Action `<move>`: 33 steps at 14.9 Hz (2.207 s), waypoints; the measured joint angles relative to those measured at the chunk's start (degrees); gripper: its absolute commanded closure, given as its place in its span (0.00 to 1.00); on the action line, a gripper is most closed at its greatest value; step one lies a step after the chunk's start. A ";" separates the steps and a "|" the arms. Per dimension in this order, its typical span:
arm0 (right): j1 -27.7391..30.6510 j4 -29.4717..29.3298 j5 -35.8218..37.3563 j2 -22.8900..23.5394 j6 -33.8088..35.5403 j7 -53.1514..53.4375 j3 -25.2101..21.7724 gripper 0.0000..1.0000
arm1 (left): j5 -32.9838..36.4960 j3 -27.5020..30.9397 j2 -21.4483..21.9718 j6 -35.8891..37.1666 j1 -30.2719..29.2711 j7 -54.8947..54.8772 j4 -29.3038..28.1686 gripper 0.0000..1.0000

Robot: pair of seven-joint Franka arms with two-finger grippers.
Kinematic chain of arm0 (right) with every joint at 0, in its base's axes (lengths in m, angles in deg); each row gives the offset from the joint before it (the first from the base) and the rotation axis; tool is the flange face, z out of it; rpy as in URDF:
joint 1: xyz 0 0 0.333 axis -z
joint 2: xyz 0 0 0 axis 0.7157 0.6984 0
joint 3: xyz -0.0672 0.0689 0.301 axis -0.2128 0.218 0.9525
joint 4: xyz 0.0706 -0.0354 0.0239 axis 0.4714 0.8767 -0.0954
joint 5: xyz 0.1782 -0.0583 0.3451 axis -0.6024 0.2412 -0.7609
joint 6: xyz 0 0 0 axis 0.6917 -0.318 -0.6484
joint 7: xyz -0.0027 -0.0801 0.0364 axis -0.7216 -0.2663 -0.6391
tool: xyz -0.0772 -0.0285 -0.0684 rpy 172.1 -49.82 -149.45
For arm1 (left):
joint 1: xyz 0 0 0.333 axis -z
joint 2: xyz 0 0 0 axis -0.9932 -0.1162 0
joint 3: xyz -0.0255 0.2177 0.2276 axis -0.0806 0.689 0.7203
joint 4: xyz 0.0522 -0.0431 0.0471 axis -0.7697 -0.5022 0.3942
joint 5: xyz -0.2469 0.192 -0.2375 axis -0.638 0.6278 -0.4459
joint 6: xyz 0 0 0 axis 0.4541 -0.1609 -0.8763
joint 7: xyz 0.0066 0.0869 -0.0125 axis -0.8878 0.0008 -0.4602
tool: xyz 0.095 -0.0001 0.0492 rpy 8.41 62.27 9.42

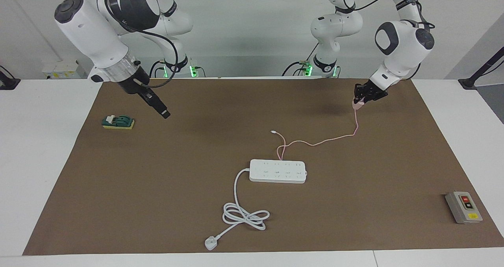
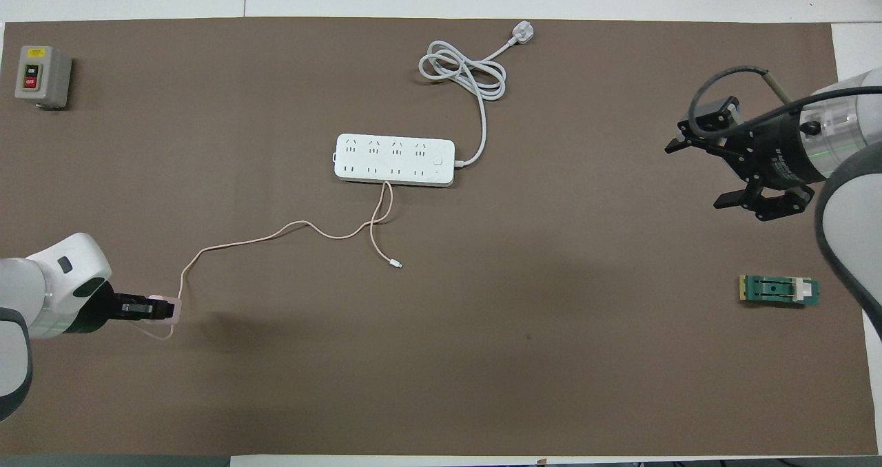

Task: Unplug charger and place it aside
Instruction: 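Carry the charger nearer the robot with the left gripper while the right gripper withdraws, then release the charger on the mat and lift the left gripper away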

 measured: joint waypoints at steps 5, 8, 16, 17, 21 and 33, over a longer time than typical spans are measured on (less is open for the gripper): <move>3.25 -1.07 7.48 0.14 1.73 -22.15 1.96 0.00 | -1.05 -0.08 0.98 -6.52 2.20 -0.02 -4.58 1.00; 4.48 -1.86 10.81 0.39 3.22 -31.48 3.52 0.00 | -1.11 -0.08 -0.41 -11.01 2.79 -0.93 -6.66 1.00; 5.04 -2.45 11.20 1.02 5.37 -36.36 3.51 0.00 | -1.14 0.31 -3.70 -13.43 2.54 -3.23 -6.97 0.52; 5.04 -2.79 11.22 1.03 5.37 -36.48 3.51 0.00 | -1.14 0.49 -3.77 -13.44 2.48 -3.30 -6.97 0.32; 5.04 -3.34 13.49 1.17 5.63 -39.59 3.51 0.00 | -1.15 0.85 -3.80 -13.46 0.85 -3.45 -6.97 0.00; 7.27 -9.60 14.45 2.18 11.84 -46.19 -0.44 0.00 | 1.35 1.17 -3.62 -7.56 -6.11 -3.84 2.60 0.00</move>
